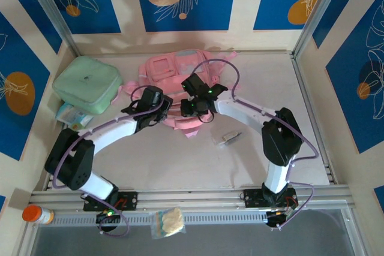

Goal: Pack books, pencil case, and school supplies into a backpack

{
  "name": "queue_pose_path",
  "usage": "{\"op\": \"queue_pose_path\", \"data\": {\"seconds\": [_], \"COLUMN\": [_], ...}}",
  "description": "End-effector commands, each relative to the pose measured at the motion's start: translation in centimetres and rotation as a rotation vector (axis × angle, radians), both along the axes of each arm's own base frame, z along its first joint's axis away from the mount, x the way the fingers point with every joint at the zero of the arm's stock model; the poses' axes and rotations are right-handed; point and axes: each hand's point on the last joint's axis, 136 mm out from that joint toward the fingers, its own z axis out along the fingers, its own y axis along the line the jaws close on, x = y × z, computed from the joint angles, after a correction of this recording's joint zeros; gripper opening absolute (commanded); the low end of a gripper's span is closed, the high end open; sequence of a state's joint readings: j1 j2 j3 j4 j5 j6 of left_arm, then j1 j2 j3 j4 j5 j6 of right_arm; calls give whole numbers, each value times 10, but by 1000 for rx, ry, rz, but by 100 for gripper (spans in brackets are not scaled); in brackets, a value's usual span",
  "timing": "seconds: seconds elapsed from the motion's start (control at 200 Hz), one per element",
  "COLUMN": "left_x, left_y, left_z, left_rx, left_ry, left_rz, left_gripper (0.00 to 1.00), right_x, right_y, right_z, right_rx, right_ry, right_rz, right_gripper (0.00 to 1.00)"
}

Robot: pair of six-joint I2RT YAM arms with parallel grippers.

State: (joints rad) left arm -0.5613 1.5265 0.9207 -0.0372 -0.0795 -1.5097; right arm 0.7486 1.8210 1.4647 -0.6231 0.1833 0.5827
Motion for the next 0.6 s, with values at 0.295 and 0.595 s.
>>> {"op": "queue_pose_path", "data": {"seconds": [0.295,0.595], "left_x": [-8,-15], "left_y": [7,7], "left_z": [-26,-46], "left_rx": [52,53], "left_ry": [82,128], "left_rz": [43,65], "left_gripper": [34,31], "right_x": [-1,-1], "right_y": [-10,-19], "right_z": [-5,-2], "right_rx": [-11,-8], "right_ry": [59,53], "right_rz": [-55,-75], "right_gripper": [29,32]}}
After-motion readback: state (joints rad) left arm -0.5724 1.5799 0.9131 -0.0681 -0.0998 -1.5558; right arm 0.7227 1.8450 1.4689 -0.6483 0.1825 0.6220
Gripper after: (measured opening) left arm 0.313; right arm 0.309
